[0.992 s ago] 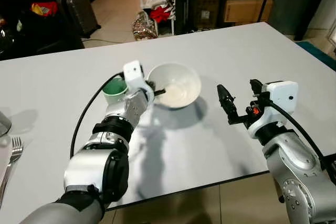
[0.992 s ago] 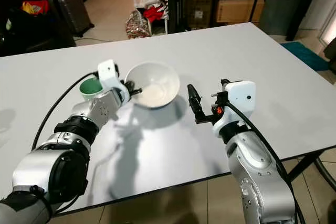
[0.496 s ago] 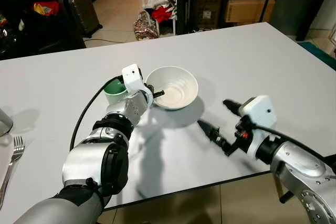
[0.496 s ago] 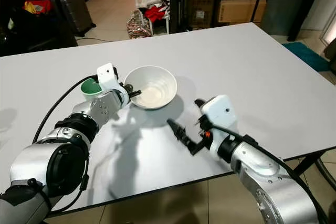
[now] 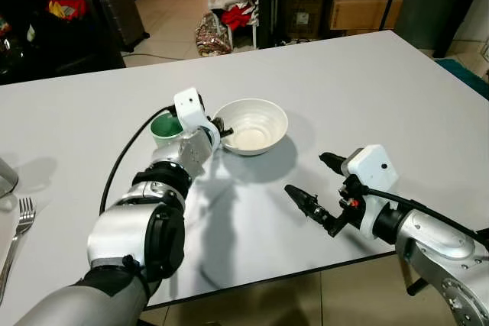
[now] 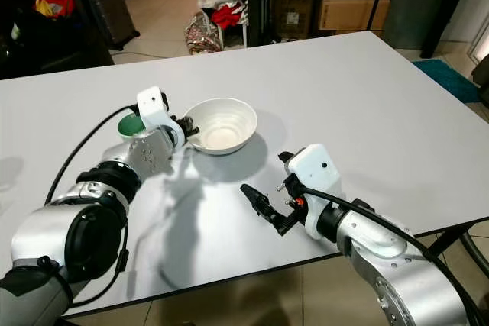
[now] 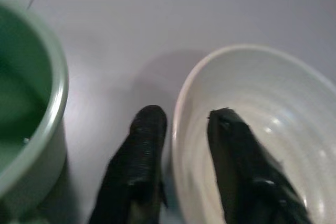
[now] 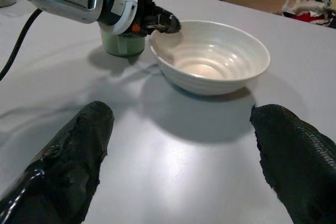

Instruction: Setting the table

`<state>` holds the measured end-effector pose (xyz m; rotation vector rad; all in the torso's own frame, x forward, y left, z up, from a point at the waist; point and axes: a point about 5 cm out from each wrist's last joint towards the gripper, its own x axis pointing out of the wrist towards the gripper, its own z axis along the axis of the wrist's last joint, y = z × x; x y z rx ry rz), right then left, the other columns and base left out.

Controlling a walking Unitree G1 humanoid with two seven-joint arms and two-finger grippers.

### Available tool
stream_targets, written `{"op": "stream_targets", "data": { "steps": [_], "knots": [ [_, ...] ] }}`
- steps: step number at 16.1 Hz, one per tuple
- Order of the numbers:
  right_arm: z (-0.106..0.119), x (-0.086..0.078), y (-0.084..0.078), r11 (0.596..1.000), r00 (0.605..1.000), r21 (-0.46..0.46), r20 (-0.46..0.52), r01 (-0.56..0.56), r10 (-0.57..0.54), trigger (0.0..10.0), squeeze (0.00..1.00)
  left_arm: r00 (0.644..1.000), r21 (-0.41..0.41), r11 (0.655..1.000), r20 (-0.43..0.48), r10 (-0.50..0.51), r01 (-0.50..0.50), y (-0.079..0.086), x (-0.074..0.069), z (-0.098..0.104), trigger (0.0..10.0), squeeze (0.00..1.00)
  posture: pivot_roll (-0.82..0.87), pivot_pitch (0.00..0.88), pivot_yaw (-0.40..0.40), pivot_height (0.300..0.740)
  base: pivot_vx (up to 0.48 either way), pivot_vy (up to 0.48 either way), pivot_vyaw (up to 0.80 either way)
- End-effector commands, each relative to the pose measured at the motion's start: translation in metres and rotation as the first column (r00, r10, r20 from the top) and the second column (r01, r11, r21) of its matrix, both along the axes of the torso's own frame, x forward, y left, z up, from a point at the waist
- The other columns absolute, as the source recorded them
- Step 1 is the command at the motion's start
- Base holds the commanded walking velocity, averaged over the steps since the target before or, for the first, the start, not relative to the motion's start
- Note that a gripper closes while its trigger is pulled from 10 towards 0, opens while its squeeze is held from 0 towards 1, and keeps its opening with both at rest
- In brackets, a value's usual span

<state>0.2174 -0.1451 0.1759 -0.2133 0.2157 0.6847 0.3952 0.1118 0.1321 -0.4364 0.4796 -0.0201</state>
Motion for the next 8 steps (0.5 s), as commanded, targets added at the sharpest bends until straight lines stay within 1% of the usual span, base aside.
{"op": "stream_targets", "data": {
  "steps": [1, 2, 3, 4, 5, 6, 7, 8],
  "knots": [
    [0.004, 0.000, 0.001, 1.000, 1.000, 0.004, 0.005, -0.014, 0.014, 10.0, 0.00, 0.999, 0.005, 1.000, 0.054, -0.007, 0.007, 0.002, 0.006, 0.014, 10.0, 0.38, -0.11, 0.000, 0.103, 0.740, 0.000, 0.000, 0.00],
    [0.005, 0.002, 0.001, 1.000, 1.000, 0.004, 0.010, -0.016, 0.016, 10.0, 0.00, 0.997, 0.049, 0.998, 0.067, -0.029, 0.026, 0.004, 0.006, 0.014, 10.0, 0.00, -0.11, 0.000, 0.103, 0.740, 0.000, 0.000, 0.00],
    [0.006, 0.002, 0.001, 1.000, 1.000, 0.005, 0.013, -0.020, 0.020, 10.0, 0.00, 0.996, 0.076, 0.996, 0.082, -0.041, 0.035, 0.005, 0.006, 0.015, 10.0, 0.00, -0.11, 0.000, 0.104, 0.740, 0.000, 0.000, 0.00],
    [0.007, 0.002, 0.001, 1.000, 1.000, 0.008, 0.015, -0.024, 0.024, 10.0, 0.00, 0.988, 0.115, 0.993, 0.147, -0.042, 0.025, 0.009, 0.010, 0.024, 10.0, 0.00, -0.11, 0.000, 0.104, 0.740, 0.000, 0.000, 0.00],
    [0.008, 0.002, 0.002, 0.999, 1.000, 0.021, 0.015, -0.027, 0.027, 10.0, 0.00, 0.972, 0.149, 0.988, 0.228, -0.063, 0.029, 0.012, 0.013, 0.036, 10.0, 0.00, -0.11, 0.000, 0.105, 0.740, 0.000, 0.000, 0.00],
    [0.010, 0.001, 0.003, 0.999, 0.999, 0.045, 0.016, -0.031, 0.030, 10.0, 0.00, 0.940, 0.173, 0.981, 0.314, -0.136, 0.084, 0.009, 0.015, 0.048, 10.0, 0.00, -0.11, 0.000, 0.106, 0.740, 0.000, 0.000, 0.00],
    [0.011, 0.001, 0.004, 0.997, 0.999, 0.068, 0.018, -0.034, 0.032, 10.0, 0.00, 0.910, 0.190, 0.975, 0.373, -0.181, 0.116, 0.006, 0.016, 0.058, 10.0, 0.00, -0.11, 0.000, 0.107, 0.740, 0.000, 0.000, 0.00],
    [0.014, 0.002, 0.005, 0.994, 0.999, 0.106, 0.032, -0.021, 0.018, 10.0, 0.00, 0.815, 0.268, 0.946, 0.497, -0.299, 0.184, -0.001, 0.013, 0.081, 10.0, 0.00, -0.10, 0.000, 0.107, 0.740, 0.000, 0.000, 0.00]
  ]
}}
